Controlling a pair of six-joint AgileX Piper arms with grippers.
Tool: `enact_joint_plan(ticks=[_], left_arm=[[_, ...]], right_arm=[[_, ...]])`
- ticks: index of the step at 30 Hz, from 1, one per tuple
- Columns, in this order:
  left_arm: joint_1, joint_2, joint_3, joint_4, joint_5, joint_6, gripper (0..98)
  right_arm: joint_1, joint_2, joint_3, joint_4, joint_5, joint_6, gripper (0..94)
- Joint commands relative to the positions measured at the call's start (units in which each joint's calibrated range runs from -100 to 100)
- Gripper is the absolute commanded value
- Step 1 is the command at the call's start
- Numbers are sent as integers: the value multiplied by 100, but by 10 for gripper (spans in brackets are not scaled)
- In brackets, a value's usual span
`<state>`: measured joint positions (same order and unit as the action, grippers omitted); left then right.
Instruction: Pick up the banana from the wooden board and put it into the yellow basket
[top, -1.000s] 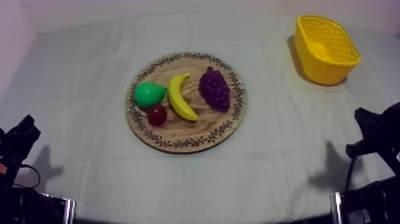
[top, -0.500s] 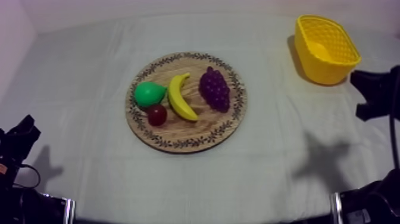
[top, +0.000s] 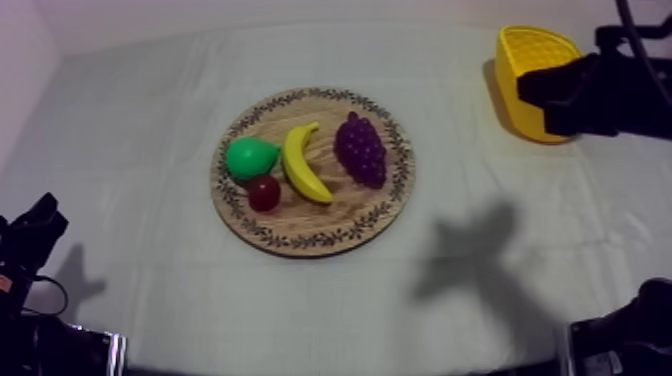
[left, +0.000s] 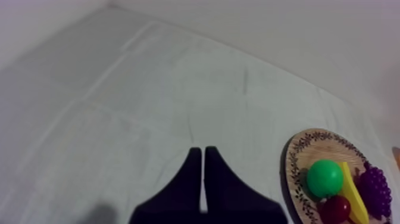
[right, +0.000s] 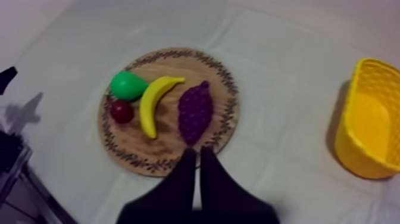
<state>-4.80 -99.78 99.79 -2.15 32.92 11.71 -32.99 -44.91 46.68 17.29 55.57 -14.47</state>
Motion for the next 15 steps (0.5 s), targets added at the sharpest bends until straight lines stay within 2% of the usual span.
enact_joint_plan(ticks=[1,15], left_arm=[[-1,-5,-1,-3,-1,-1,1],[-1,-5,-1,-3,-1,-1,1]], right_arm=[[-181,401,-604,-21,340,-20,2],[-504,2057,-2609,185,1375,-582,2]])
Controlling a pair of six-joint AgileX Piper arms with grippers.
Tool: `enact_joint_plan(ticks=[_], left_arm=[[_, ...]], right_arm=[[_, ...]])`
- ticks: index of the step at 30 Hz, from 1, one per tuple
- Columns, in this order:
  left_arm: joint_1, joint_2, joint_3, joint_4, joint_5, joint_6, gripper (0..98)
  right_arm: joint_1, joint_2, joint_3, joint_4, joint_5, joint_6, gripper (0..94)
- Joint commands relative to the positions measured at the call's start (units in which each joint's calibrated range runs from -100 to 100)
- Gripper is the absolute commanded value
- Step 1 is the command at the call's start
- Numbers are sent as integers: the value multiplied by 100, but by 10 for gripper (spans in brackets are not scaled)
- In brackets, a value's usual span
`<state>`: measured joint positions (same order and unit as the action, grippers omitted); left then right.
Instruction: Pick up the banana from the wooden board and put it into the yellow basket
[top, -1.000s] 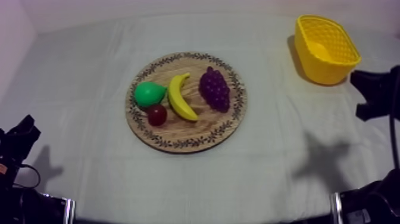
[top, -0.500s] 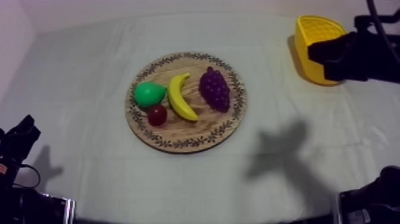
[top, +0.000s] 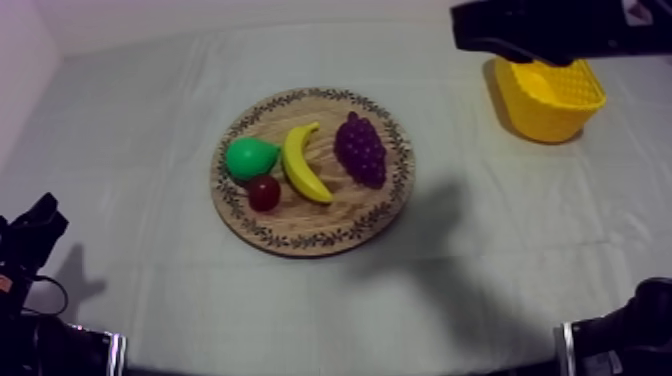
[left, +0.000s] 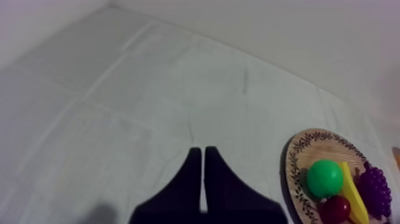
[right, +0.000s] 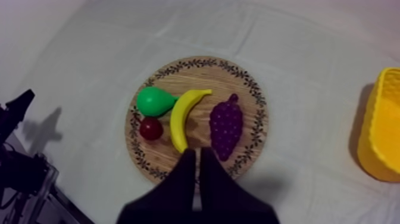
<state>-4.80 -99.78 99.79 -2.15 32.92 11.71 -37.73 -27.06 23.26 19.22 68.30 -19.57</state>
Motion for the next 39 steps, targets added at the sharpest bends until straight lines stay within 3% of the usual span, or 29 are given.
enact_joint_plan(ticks=[1,16,39], left_arm=[[-1,-5,-1,-3,-1,-1,1],[-1,-5,-1,-3,-1,-2,1],[-1,-5,-1,-3,-1,-1,1]], right_arm=[[-59,404,-396,-9,185,-108,2],[-507,2080,-2557,-99,1265,-388,2],[-300,3566,-3943,-472,2134,-28,3]])
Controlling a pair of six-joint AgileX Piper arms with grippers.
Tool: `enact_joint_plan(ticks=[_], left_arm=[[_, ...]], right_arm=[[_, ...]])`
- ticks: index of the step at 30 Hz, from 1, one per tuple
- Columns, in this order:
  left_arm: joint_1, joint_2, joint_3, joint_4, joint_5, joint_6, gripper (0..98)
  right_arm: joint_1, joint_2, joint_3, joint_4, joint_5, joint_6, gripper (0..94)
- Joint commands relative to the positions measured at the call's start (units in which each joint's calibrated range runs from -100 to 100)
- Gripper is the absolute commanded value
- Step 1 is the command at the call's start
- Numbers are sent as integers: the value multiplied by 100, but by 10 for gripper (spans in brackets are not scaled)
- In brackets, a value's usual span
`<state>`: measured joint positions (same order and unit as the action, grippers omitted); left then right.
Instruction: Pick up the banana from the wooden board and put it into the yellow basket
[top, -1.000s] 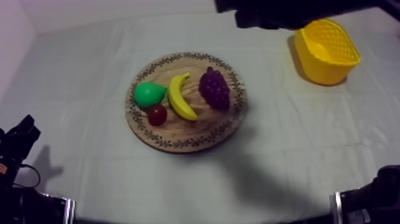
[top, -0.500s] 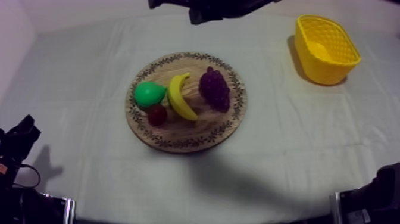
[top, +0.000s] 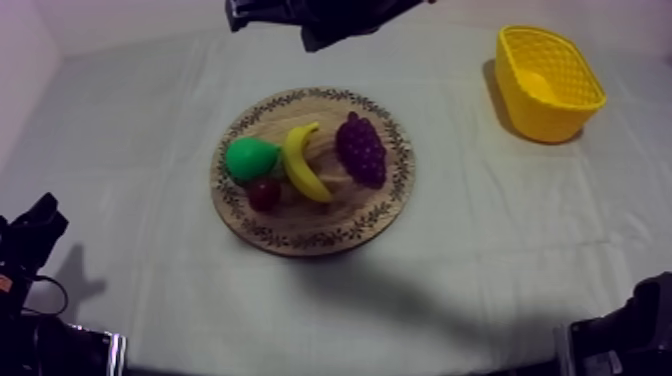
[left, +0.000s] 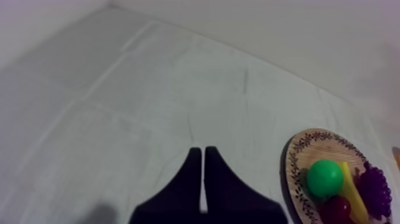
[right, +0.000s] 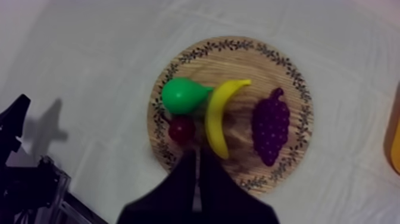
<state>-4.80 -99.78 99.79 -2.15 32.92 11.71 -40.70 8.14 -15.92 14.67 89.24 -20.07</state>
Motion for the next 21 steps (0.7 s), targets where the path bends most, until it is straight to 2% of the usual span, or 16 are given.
enact_joint_plan(ticks=[1,4,6,8,13,15,18,21], left_arm=[[-1,-5,-1,-3,-1,-1,1],[-1,-5,-1,-3,-1,-1,1],[-1,-5,-1,-3,-1,-1,1],[-1,-5,-1,-3,-1,-1,1],[-1,-5,-1,-3,-1,-1,1],[-1,-5,-1,-3,-1,-1,1],[-1,-5,-1,-3,-1,-1,1],[-1,-5,-1,-3,-1,-1,1]], right_arm=[[-3,91,-49,-34,75,31,4],[0,193,-79,-63,152,39,18],[1,236,-86,-86,214,37,65],[13,266,-90,-127,281,40,147],[23,313,-85,-187,390,29,463],[21,325,-90,-197,416,21,559],[23,340,-114,-229,454,-3,646],[31,353,-104,-260,466,-20,687]])
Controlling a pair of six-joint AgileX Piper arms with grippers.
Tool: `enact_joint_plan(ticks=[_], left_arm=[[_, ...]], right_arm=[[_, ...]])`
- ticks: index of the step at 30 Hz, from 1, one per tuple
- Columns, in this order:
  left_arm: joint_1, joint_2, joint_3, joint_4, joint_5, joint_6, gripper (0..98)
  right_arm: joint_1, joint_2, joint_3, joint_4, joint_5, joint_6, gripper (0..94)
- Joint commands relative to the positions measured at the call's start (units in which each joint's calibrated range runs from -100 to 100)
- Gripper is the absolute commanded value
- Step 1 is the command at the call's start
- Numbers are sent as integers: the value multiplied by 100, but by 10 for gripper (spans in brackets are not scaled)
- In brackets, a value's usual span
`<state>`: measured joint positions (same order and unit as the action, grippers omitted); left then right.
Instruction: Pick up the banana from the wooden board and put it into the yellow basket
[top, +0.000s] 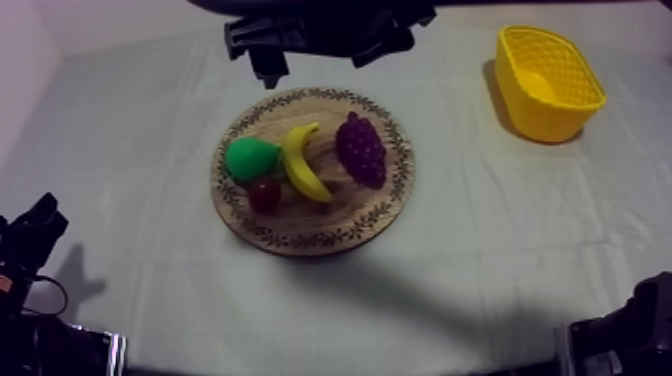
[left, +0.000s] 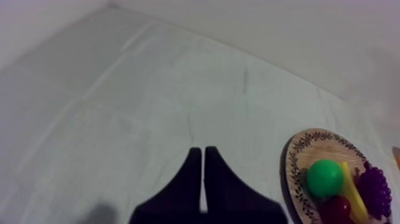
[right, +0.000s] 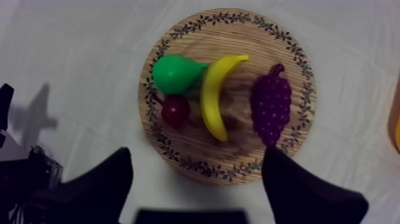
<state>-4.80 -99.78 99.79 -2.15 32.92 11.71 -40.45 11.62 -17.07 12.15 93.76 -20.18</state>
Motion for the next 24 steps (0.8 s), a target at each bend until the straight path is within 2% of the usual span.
enact_joint_plan(ticks=[1,7,17,24], left_arm=[[-1,-5,-1,-3,-1,-1,1],[-1,-5,-1,-3,-1,-1,1],[-1,-5,-1,-3,-1,-1,1],[-1,-5,-1,-3,-1,-1,1]], right_arm=[[7,12,25,-11,3,-14,693],[34,93,158,-56,-149,-6,682],[195,707,433,-193,-793,52,674],[322,1414,459,-351,-1276,139,634]])
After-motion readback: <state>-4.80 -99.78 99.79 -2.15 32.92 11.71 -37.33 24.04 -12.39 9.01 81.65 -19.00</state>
